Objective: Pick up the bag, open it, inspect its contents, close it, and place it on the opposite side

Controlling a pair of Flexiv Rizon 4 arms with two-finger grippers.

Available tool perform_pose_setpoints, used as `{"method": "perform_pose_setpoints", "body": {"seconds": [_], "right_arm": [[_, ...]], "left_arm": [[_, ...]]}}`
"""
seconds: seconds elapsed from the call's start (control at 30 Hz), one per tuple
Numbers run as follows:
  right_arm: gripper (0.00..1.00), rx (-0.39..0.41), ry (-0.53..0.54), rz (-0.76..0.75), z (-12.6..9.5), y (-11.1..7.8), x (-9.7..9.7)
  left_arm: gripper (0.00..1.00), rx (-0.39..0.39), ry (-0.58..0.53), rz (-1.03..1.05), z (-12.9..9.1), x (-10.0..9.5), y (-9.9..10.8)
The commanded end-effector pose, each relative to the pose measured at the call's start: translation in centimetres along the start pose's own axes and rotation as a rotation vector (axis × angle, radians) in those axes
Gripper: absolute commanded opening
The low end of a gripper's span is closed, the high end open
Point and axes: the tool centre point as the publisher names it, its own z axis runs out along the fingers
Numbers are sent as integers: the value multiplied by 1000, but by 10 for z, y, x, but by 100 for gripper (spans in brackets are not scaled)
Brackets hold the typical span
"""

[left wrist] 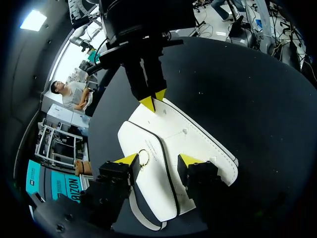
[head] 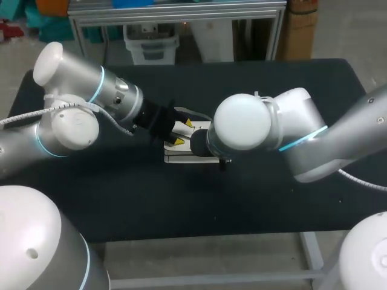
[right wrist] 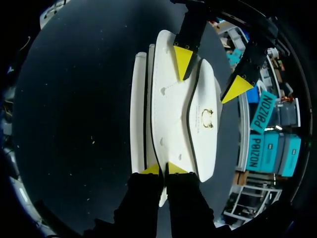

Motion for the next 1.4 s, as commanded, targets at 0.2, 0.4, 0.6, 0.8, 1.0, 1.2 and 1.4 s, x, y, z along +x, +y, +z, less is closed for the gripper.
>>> {"method": "perform_pose_setpoints", "body": {"seconds": [0.2,0.4,0.6,0.8,1.0,1.2,1.4], "right_arm": [[0,-2,-4,1,4,0,1],[0,-2,-4,1,4,0,1],[0,-2,-4,1,4,0,1],[0,-2,-4,1,4,0,1],[0,-2,-4,1,4,0,1],[0,-2,-4,1,4,0,1],[0,-2,-4,1,4,0,1]], "left_arm": [[50,-103,-61,50,17,0,3],[40,-176,-103,39,22,-3,13],[23,-198,-139,-19,18,-10,23],[0,-193,-182,-71,9,-17,31],[0,-134,-201,-154,-9,-25,37],[0,-80,-195,-228,-26,-35,44],[0,-66,-147,-262,-30,-41,47]]}}
